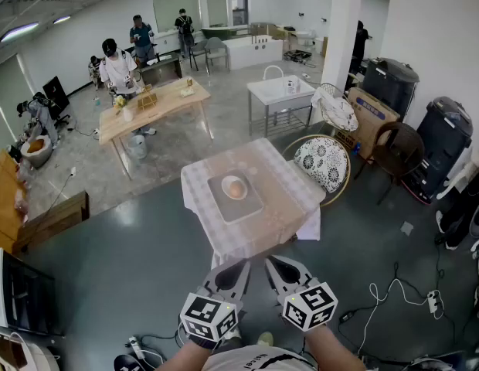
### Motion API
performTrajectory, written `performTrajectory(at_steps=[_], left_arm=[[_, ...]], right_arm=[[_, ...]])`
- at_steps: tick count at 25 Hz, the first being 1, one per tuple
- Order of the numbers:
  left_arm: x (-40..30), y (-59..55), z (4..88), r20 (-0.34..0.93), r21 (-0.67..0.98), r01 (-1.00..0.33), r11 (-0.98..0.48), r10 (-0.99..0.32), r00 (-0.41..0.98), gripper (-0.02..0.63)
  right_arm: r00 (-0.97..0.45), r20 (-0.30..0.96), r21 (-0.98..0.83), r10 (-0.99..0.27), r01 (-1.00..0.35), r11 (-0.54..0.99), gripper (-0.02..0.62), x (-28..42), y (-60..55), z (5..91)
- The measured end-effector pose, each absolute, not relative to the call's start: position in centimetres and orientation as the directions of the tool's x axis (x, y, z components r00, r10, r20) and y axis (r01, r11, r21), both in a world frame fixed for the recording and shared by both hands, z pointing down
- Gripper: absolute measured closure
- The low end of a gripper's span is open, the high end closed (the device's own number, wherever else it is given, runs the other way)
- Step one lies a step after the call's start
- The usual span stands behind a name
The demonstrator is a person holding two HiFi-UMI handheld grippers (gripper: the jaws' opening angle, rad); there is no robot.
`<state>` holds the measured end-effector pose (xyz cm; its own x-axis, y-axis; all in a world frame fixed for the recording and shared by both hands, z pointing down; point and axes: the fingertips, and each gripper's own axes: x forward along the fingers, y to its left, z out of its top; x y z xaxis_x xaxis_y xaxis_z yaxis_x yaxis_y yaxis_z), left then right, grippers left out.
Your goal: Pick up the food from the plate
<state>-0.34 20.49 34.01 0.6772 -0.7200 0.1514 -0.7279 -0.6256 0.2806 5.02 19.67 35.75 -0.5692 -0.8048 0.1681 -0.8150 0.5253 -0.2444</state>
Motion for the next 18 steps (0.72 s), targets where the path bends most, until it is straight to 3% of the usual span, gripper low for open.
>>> performTrajectory(at_steps=[18], left_arm=[[-2.3, 19.1, 35.0, 0.143, 0.293, -0.717, -0.633, -0.712, 0.687, 0.601]], right_arm=[[-0.555, 0.144, -0.286, -0.819, -0.816, 0.502, 0.578, 3.2, 18.6, 35.8]])
